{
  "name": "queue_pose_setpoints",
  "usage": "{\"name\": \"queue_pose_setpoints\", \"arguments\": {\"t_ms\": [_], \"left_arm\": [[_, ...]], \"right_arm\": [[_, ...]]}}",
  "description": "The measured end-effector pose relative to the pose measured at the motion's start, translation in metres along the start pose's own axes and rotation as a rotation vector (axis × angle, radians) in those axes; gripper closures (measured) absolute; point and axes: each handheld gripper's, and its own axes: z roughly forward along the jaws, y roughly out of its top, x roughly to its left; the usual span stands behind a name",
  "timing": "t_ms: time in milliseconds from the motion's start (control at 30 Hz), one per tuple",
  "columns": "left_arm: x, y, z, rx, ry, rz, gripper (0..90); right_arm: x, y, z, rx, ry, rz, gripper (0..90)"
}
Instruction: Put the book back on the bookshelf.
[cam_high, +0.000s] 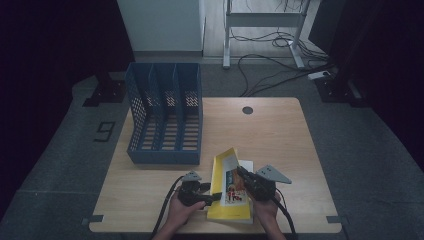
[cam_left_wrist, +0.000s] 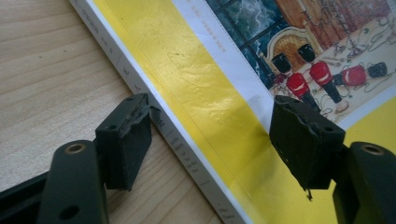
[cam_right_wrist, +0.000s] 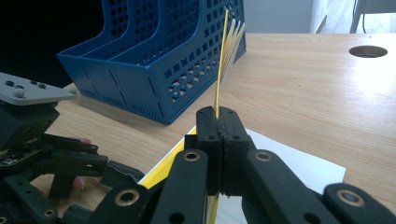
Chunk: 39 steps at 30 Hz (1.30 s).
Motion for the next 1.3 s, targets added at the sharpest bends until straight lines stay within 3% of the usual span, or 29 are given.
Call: {"name": "queue_pose_setpoints", "arguments": {"t_ms": [300,467,900,1300], "left_arm": [[-0.001,0.000,0.002,-0.006,-0.004,-0.006,29.4],[0.001,0.000,0.003,-0.013,-0.023,-0.026,29.4],[0.004,0.000,0.003,-0.021,-0.071,-0.059,28.4],[0.001,-0.001,0.004,-0.021,-0.066,-0.056,28.6]], "right_arm": [[0.002,0.002,-0.002,-0.004,0.010,-0.002,88.2],[0.002,0.003,-0.003,-0.005,0.021,0.016,88.2],[0.011,0.009,-0.011,-0.036,0.045,-0.006,88.2],[0.007,0.005,-0.011,-0.011,0.046,0.011,88.1]]}}
